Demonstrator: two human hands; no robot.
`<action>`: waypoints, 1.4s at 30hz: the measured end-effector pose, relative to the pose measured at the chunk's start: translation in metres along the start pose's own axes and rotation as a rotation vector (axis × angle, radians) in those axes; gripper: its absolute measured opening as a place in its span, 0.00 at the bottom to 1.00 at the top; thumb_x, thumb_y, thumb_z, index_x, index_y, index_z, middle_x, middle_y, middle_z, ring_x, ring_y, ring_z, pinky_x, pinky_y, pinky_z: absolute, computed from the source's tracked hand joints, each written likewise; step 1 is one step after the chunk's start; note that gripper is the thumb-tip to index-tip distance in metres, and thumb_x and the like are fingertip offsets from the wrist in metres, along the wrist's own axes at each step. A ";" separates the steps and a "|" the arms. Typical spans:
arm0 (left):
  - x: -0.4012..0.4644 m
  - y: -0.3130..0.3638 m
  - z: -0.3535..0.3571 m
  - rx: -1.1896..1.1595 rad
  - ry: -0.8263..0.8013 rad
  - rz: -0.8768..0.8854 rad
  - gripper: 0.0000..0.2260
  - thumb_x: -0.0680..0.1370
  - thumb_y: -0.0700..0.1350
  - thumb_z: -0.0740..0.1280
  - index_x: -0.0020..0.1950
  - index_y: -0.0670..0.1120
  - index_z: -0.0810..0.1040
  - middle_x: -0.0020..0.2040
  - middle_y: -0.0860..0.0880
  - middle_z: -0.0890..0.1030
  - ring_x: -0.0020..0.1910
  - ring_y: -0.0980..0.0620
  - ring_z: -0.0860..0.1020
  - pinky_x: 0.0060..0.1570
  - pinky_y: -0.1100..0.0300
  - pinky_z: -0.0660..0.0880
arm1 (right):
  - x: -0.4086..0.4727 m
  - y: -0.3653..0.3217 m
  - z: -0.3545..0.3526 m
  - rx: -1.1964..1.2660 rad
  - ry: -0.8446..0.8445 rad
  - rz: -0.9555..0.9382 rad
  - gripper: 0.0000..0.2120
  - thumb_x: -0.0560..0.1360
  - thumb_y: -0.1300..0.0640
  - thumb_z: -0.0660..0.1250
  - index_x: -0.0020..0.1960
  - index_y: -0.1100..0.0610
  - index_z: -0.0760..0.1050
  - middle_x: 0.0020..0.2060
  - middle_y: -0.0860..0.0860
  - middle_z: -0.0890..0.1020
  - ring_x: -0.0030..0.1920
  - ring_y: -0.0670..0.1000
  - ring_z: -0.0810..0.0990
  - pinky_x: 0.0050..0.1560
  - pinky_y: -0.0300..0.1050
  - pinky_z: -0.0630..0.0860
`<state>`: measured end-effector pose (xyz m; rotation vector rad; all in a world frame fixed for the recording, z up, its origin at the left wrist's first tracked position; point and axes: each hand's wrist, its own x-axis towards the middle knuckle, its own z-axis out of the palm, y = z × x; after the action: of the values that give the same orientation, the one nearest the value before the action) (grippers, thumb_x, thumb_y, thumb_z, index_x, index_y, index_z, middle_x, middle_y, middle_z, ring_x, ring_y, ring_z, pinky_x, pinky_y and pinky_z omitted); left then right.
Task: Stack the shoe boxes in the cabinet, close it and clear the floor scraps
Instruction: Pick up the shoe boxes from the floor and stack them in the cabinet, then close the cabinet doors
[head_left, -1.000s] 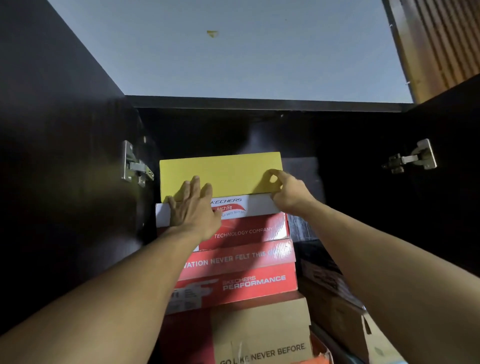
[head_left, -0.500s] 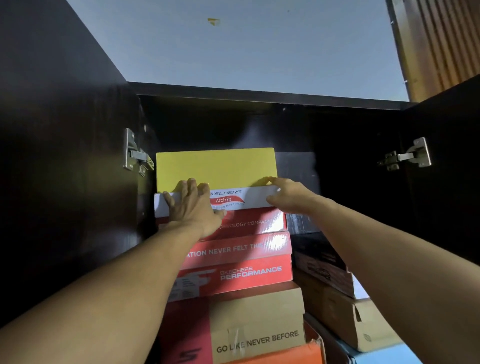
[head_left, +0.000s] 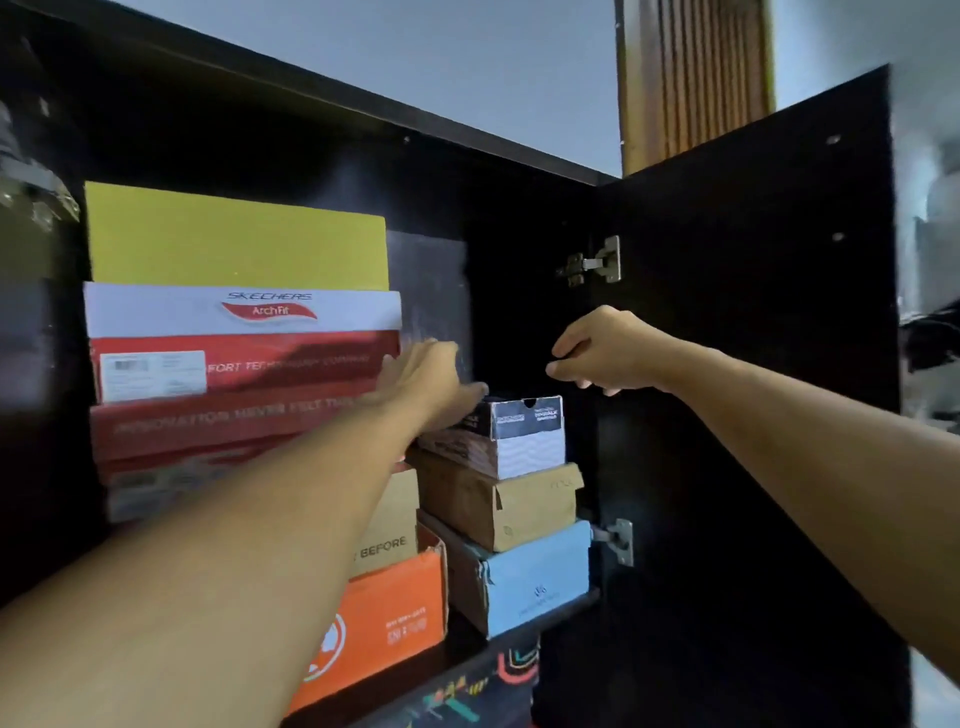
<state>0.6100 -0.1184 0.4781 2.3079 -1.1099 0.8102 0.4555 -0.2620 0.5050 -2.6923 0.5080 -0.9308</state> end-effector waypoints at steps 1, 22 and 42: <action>-0.006 0.013 0.007 -0.074 -0.060 0.012 0.24 0.73 0.58 0.67 0.65 0.47 0.75 0.66 0.44 0.76 0.64 0.41 0.74 0.60 0.51 0.72 | -0.014 0.009 -0.006 -0.016 -0.008 0.035 0.14 0.74 0.51 0.70 0.52 0.61 0.81 0.40 0.60 0.84 0.44 0.60 0.84 0.42 0.53 0.84; -0.197 0.202 0.160 -0.541 -0.625 0.201 0.32 0.75 0.55 0.70 0.75 0.47 0.65 0.74 0.46 0.67 0.71 0.46 0.68 0.66 0.52 0.66 | -0.239 0.179 -0.020 -0.327 0.071 0.479 0.11 0.75 0.54 0.70 0.52 0.60 0.81 0.48 0.57 0.83 0.47 0.57 0.82 0.53 0.50 0.80; -0.262 0.171 0.281 -0.499 -0.826 0.068 0.33 0.72 0.58 0.73 0.73 0.48 0.67 0.70 0.48 0.71 0.63 0.48 0.75 0.54 0.58 0.73 | -0.286 0.275 0.107 -0.186 -0.147 0.777 0.14 0.75 0.53 0.70 0.49 0.65 0.81 0.43 0.59 0.85 0.41 0.58 0.86 0.44 0.54 0.83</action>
<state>0.4273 -0.2474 0.1214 2.1726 -1.4953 -0.4440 0.2464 -0.3843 0.1732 -2.3285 1.5085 -0.4698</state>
